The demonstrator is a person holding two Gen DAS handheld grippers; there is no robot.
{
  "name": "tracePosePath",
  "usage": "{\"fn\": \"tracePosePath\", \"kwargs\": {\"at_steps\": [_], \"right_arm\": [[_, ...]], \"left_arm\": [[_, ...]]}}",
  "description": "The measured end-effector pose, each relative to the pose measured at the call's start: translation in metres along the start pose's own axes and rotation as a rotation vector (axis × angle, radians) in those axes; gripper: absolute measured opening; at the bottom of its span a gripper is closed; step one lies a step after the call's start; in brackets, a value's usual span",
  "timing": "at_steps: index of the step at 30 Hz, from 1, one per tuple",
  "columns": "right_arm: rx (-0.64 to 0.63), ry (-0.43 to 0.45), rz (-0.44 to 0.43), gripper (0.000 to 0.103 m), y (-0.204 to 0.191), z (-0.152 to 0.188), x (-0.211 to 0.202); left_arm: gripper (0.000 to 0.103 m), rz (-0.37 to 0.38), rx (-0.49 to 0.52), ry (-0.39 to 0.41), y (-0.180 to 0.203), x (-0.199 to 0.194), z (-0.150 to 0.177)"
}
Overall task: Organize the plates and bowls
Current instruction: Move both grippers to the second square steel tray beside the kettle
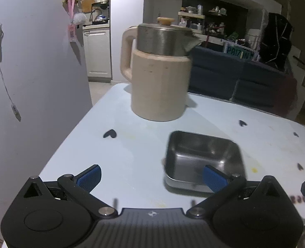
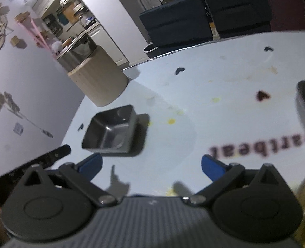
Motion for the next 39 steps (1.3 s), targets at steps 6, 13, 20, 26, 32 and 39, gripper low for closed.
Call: {"fn": "tracePosePath", "kwargs": {"at_steps": [6, 13, 20, 26, 32, 39], "right_arm": [[0.070, -0.032, 0.026, 0.103, -0.021, -0.009, 0.035], [0.141, -0.043, 0.051, 0.098, -0.024, -0.017, 0.072], [0.149, -0.046, 0.088, 0.096, -0.025, -0.027, 0.100], [0.109, -0.077, 0.128, 0.090, -0.028, -0.027, 0.121], [-0.002, -0.071, 0.215, 0.070, -0.032, -0.027, 0.130], [-0.052, -0.069, 0.179, 0.052, -0.030, -0.025, 0.126]], "left_arm": [[0.103, -0.001, -0.006, -0.016, -0.014, 0.024, -0.008], [0.103, 0.006, 0.029, -0.035, -0.018, 0.052, -0.010], [0.102, 0.003, 0.028, -0.050, -0.023, 0.072, -0.010], [0.098, 0.003, 0.049, -0.067, -0.021, 0.079, -0.008], [0.095, 0.019, 0.040, -0.075, -0.023, 0.078, -0.008], [0.064, 0.097, 0.025, -0.100, -0.016, 0.073, -0.009]]}}
Point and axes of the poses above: each gripper's, at about its wrist camera, not at the fingertips, and x roughly the way its jaws point, y to its right, z to its underside, the point moved 3 cm from there along x, roughly the way its jaws point, and after that the axes turned 6 degrees about -x, right-handed, at the moved point
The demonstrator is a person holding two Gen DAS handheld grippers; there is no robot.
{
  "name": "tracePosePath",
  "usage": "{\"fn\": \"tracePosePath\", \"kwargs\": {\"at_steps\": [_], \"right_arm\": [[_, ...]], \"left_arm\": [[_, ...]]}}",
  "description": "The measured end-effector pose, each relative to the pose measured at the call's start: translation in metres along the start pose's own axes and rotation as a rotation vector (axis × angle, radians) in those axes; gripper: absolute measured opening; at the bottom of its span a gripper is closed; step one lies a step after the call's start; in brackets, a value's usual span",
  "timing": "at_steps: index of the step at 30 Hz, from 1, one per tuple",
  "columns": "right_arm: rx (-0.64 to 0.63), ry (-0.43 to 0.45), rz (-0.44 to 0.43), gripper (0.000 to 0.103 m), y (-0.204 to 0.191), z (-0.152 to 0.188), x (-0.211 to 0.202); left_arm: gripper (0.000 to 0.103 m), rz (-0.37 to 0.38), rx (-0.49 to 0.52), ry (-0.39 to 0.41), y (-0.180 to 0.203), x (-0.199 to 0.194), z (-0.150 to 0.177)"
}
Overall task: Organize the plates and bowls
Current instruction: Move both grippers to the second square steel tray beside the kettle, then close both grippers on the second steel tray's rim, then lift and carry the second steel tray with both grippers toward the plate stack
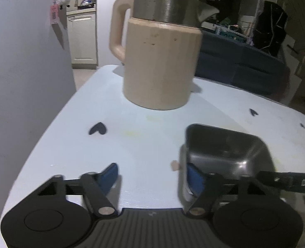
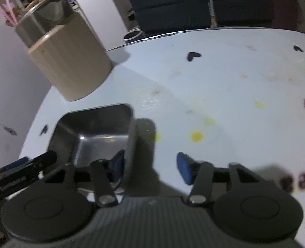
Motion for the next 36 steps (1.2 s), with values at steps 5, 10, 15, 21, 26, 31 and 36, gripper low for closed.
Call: {"fn": "tracePosePath", "kwargs": {"at_steps": [5, 10, 15, 21, 26, 31, 36], "right_arm": [[-0.036, 0.000, -0.054, 0.020, -0.007, 0.001, -0.005], [-0.033, -0.005, -0.084, 0.013, -0.008, 0.001, -0.007], [-0.017, -0.007, -0.094, 0.012, -0.006, -0.001, -0.008], [-0.021, 0.025, -0.105, 0.012, -0.005, -0.005, -0.017], [-0.026, 0.053, -0.110, 0.011, 0.000, -0.009, -0.037], [-0.033, 0.081, -0.119, 0.010, 0.010, -0.008, -0.066], [-0.047, 0.117, -0.122, 0.010, 0.023, -0.006, -0.100]], "left_arm": [[0.042, 0.041, 0.012, -0.015, 0.010, -0.002, 0.001], [0.019, 0.080, 0.019, -0.034, 0.018, -0.005, 0.003], [0.004, 0.089, 0.037, -0.024, 0.028, -0.011, 0.004], [0.003, 0.108, 0.024, 0.032, 0.038, -0.031, -0.001], [0.003, 0.143, 0.030, 0.064, 0.051, -0.054, -0.002], [0.004, 0.188, 0.051, 0.101, 0.071, -0.082, 0.000], [0.005, 0.233, 0.075, 0.128, 0.091, -0.109, 0.007]]}}
Point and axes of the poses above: each gripper's, at about its wrist camera, not at the fingertips, and x roughly the way its jaws point, y to its right, z to its underside, the point moved 3 cm from there along x, roughly the way its jaws point, and after that the axes turned 6 degrees about -x, right-handed, at the moved point
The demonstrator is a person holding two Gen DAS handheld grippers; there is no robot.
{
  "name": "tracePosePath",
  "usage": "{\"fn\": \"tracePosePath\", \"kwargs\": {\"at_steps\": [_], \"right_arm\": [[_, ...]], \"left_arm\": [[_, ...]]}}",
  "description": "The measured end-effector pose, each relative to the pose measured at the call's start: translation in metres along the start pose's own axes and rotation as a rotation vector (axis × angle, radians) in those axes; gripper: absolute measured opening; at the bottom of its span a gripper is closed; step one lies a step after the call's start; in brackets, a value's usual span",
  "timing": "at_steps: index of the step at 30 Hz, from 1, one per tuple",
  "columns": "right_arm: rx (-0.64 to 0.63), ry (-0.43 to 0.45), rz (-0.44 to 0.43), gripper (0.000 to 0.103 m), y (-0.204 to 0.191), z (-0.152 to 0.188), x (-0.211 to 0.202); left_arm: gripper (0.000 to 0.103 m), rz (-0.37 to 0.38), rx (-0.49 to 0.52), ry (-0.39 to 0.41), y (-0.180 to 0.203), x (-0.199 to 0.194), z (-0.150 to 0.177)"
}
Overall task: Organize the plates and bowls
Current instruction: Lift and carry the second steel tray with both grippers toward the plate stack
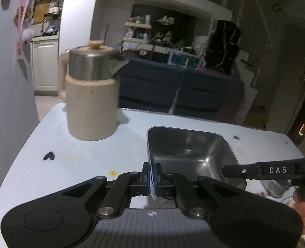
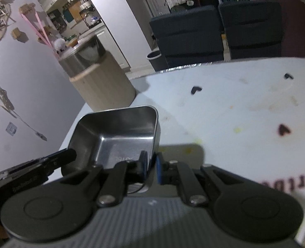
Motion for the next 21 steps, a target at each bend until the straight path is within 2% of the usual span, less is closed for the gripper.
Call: {"fn": "tracePosePath", "kwargs": {"at_steps": [13, 17, 21], "right_arm": [[-0.020, 0.030, 0.017, 0.008, 0.030, 0.010, -0.084], [-0.027, 0.019, 0.009, 0.008, 0.040, 0.020, -0.106], [-0.008, -0.008, -0.012, 0.009, 0.052, 0.039, -0.117]], "left_arm": [[0.007, 0.119, 0.076, 0.052, 0.067, -0.047, 0.020], [0.008, 0.150, 0.091, 0.033, 0.078, -0.057, 0.035], [0.008, 0.148, 0.120, -0.005, 0.084, -0.058, 0.051]]}}
Point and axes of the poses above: each gripper's, at about its wrist camera, not at the fingertips, and x roughly the way its jaws point, y to its right, z to its underside, the point moved 3 cm from there along x, roughly the way its jaws point, and after that the axes turned 6 degrees about -x, right-handed, at the moved point
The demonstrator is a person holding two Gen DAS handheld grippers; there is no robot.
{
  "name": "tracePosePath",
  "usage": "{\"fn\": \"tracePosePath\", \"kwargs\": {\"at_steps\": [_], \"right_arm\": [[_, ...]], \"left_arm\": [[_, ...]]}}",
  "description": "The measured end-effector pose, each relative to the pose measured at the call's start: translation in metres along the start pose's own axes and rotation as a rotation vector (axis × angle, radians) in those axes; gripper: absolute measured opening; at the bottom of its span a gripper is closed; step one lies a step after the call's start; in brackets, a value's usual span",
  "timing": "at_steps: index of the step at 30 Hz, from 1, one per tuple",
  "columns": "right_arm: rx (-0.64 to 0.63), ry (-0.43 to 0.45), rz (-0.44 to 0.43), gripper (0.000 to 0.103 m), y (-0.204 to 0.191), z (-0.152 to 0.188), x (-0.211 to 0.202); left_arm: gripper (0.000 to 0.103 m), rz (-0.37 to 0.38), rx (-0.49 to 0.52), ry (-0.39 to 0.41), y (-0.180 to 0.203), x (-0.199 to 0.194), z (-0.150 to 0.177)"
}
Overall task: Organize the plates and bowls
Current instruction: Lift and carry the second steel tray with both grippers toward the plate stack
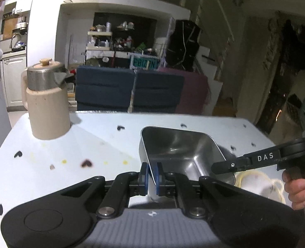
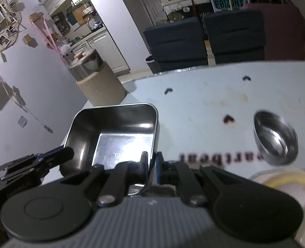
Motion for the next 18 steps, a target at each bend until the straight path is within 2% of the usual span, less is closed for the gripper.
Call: {"fn": "tracePosePath", "kwargs": {"at_steps": [5, 8, 18], "right_arm": [[0.080, -0.071, -0.037, 0.009, 0.014, 0.025, 0.007], [0.086, -0.109, -0.041, 0.009, 0.013, 0.035, 0.013], [0.060, -0.133, -0.011, 0.010, 0.004, 0.038, 0.022]], "left_arm": [[0.007, -0.010, 0.005, -0.046, -0.003, 0.006, 0.014], [0.007, -0.022, 0.005, -0.065, -0.008, 0.008, 0.019], [0.007, -0.041, 0.014, -0.136, -0.014, 0.020, 0.032]]}}
Point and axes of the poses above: each gripper's, at about its wrist camera, not at the fingertips, and x roughly the way its jaws point, y to its right, z to its underside, the point moved 3 cm from there along x, roughly the way its jaws point, and after that the axes turned 6 degrees about -x, right-handed, at the moved point
